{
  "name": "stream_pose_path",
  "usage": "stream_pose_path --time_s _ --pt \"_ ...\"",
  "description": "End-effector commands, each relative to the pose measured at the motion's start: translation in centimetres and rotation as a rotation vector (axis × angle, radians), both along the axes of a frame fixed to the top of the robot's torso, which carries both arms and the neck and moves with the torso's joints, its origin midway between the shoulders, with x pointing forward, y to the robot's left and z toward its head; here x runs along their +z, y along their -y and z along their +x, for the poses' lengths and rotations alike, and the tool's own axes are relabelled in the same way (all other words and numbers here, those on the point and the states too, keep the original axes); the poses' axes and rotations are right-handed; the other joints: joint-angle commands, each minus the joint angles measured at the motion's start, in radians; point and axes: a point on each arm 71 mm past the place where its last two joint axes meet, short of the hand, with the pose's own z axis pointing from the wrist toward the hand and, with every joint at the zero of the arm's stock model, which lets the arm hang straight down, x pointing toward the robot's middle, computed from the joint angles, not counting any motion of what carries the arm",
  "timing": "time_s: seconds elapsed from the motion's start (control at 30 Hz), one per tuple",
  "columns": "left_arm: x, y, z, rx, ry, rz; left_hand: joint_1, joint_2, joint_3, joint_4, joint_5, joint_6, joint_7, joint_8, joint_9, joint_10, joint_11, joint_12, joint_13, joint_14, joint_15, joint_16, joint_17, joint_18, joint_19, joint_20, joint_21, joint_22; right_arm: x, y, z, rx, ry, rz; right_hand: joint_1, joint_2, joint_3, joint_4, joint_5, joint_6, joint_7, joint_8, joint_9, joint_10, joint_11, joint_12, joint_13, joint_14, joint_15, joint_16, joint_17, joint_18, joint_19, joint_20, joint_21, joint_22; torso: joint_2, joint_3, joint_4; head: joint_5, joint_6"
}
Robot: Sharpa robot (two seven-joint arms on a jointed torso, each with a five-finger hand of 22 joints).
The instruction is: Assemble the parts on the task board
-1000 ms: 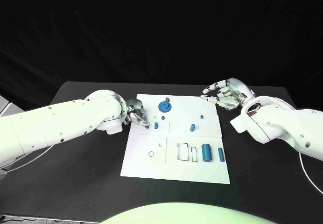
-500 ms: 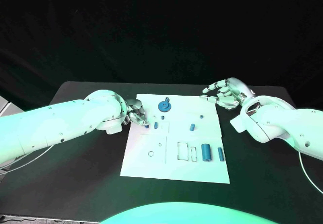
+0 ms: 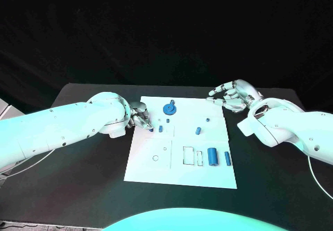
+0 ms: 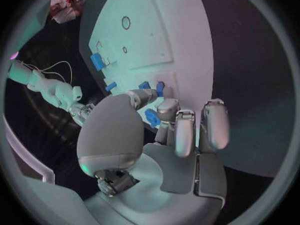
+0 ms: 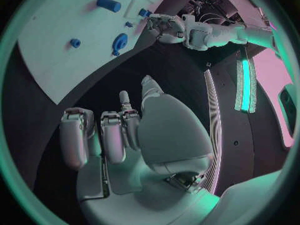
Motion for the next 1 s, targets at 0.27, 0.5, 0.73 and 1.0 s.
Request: stream_pose_path --time_s 0.27,0.5,0.73,1.0 --pt "-0.60 0.40 -0.56 -0.039 -0.045 0.019 -0.002 0.005 0.198 -0.196 0.006 0.010 -0.002 0.006 0.000 0.010 -0.001 0.006 0.004 0.089 -0.009 0.005 0.207 -0.018 0.008 0.000 0.004 0.001 -0.07 -0.11 -0.05 0.016 -0.003 -0.003 0.001 0.004 -0.004 -0.003 0.006 -0.006 -0.004 0.004 -0.001 -0.001 0.004 -0.002 0.153 0.082 0.003 -0.007 0.168 0.011 0.039 0.006 -0.005 0.174 0.000 0.0002 0.0005 0.001 -0.001" --pt "-0.59 0.39 -0.52 -0.035 -0.040 0.023 -0.002 0.004 0.199 -0.198 0.006 0.011 -0.003 0.006 0.000 0.011 -0.002 0.007 0.006 0.089 -0.009 0.006 0.208 -0.018 0.008 0.000 0.004 0.002 -0.07 -0.11 -0.05 0.015 -0.003 -0.002 0.001 0.004 -0.004 -0.003 0.006 -0.006 -0.004 0.004 -0.001 -0.001 0.004 -0.002 0.153 0.082 0.003 -0.007 0.168 0.011 0.039 0.006 -0.005 0.174 0.000 0.0002 -0.0013 0.002 -0.001" --pt "-0.58 0.43 -0.49 -0.034 -0.036 0.025 -0.003 0.001 0.202 -0.201 0.008 0.015 -0.003 0.005 -0.001 0.016 -0.003 0.011 0.012 0.089 -0.010 0.005 0.207 -0.019 0.010 0.000 0.005 0.004 -0.07 -0.09 -0.06 0.015 -0.003 -0.003 0.001 0.004 -0.004 -0.003 0.006 -0.006 -0.004 0.004 -0.001 -0.001 0.004 -0.002 0.153 0.082 0.003 -0.007 0.168 0.011 0.039 0.006 -0.005 0.174 0.000 0.0007 -0.0003 0.000 -0.001" --pt "-0.61 0.72 -0.48 -0.033 -0.043 0.019 -0.004 0.000 0.203 -0.201 0.009 0.017 -0.004 0.005 -0.001 0.018 -0.003 0.013 0.015 0.088 -0.010 0.005 0.205 -0.019 0.010 -0.001 0.005 0.004 -0.07 -0.10 -0.08 0.015 -0.003 -0.002 0.001 0.004 -0.007 -0.003 0.014 -0.006 -0.004 0.005 -0.002 -0.001 0.003 -0.002 0.153 0.082 0.003 -0.007 0.168 0.011 0.040 0.006 -0.005 0.174 0.000 0.0011 -0.0013 0.001 -0.002"
